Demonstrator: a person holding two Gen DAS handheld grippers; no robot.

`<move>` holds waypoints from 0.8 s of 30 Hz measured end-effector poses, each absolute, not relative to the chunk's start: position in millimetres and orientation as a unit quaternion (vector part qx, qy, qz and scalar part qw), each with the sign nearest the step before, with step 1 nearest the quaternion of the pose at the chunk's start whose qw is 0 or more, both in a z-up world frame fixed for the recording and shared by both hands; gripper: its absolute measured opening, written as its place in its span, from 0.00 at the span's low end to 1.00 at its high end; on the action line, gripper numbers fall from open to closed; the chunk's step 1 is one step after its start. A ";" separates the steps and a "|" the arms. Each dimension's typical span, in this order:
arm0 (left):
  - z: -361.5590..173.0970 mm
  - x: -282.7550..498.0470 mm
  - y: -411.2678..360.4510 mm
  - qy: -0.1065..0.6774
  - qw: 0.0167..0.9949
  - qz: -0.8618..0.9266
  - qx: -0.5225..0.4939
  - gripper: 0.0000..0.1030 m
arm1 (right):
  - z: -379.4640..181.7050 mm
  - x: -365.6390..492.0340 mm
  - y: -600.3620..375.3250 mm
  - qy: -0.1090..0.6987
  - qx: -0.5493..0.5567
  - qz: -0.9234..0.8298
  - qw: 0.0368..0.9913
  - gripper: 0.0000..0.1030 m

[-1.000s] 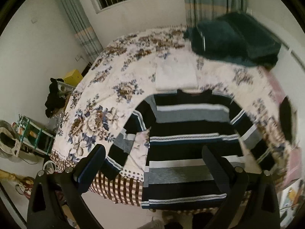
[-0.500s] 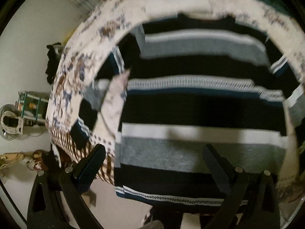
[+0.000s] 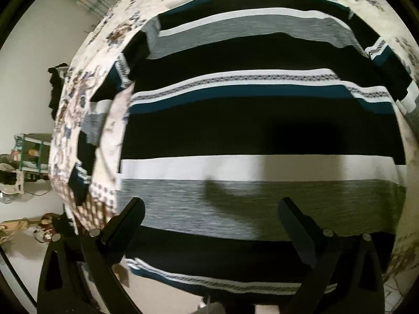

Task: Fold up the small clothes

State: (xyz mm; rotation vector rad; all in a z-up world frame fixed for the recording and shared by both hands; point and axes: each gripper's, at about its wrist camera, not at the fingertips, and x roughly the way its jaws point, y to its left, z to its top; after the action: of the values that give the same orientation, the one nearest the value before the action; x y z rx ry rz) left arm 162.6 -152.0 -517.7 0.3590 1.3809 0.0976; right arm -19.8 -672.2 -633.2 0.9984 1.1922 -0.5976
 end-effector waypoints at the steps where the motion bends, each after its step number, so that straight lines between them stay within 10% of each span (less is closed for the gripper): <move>1: -519.1 162.2 -154.5 0.632 0.756 0.041 0.162 1.00 | -628.6 -19.9 -678.3 0.522 0.441 -0.263 0.681 0.07; 5: -531.2 159.3 -165.7 0.635 0.756 0.024 0.154 1.00 | -628.1 5.7 -686.7 0.555 0.431 -0.258 0.663 0.08; 9: -542.1 156.2 -170.5 0.643 0.751 0.017 0.148 1.00 | -667.5 -12.9 -696.5 0.564 0.499 -0.296 0.587 0.47; 13: -546.8 154.1 -168.7 0.645 0.750 0.020 0.145 1.00 | -691.7 -51.3 -674.3 0.466 0.622 -0.284 0.561 0.62; 24: -561.4 164.5 -161.0 0.654 0.743 0.034 0.137 1.00 | -745.6 -64.9 -630.5 0.294 0.747 -0.339 0.490 0.78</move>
State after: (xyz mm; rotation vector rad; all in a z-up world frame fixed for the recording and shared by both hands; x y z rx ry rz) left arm 164.5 -161.0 -561.4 0.2993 1.4333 0.0745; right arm -64.9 -630.5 -745.6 1.8153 0.7142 -0.8222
